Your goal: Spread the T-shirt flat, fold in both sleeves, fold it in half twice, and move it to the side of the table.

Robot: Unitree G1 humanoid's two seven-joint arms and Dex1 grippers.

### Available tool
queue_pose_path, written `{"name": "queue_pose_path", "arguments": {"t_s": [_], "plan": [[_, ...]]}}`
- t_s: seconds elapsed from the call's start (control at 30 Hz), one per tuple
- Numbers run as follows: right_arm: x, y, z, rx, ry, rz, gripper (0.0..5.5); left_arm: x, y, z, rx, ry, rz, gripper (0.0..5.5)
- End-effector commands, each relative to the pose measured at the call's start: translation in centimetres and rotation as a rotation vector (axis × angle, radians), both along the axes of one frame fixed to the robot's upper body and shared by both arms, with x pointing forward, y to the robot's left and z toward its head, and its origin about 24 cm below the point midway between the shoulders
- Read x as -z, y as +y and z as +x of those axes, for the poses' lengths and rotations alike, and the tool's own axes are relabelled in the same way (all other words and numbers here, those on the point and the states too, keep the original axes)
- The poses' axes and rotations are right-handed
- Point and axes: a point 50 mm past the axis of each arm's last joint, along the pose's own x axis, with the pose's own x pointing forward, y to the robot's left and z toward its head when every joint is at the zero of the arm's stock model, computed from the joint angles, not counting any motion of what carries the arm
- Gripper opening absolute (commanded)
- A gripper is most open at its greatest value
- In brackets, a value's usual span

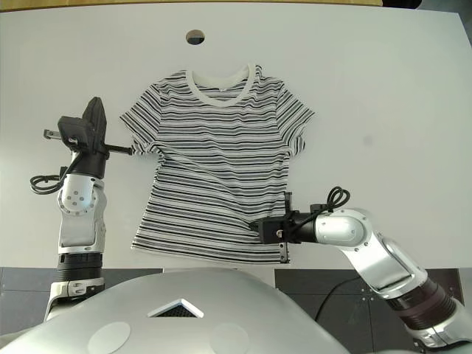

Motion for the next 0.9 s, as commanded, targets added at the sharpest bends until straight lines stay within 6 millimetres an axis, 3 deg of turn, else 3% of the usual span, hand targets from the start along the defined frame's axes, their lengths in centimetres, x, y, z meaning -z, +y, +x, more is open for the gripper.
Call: {"name": "queue_pose_path", "arguments": {"t_s": [0.03,0.13,0.27,0.33,0.53,0.77,0.9], "plan": [[2.3,-2.0,-2.9,-0.006,0.194,-0.141,0.11,-0.5,0.0,0.5,0.004,0.002,-0.011,0.11],[1.6,-2.0,-1.9,0.034,0.111,-0.109,0.11,-0.3,0.1,0.9,0.004,0.042,-0.037,0.11],[-2.3,0.0,4.5,0.342,-0.279,0.218,0.11,0.1,0.2,1.7,0.031,0.132,-0.074,0.11],[-4.4,0.8,5.9,0.429,-0.379,0.366,0.11,-0.3,0.7,2.3,0.031,0.146,-0.100,0.11],[-5.6,2.9,5.6,0.421,-0.403,0.483,0.11,0.6,0.9,3.4,0.097,0.344,-0.217,0.11],[-5.1,3.3,5.3,0.477,-0.390,0.525,0.10,1.6,2.2,6.3,0.067,0.556,-0.118,1.23],[-4.7,3.5,4.9,0.480,-0.374,0.527,0.10,2.6,2.9,6.3,0.076,0.650,-0.080,1.68]]}}
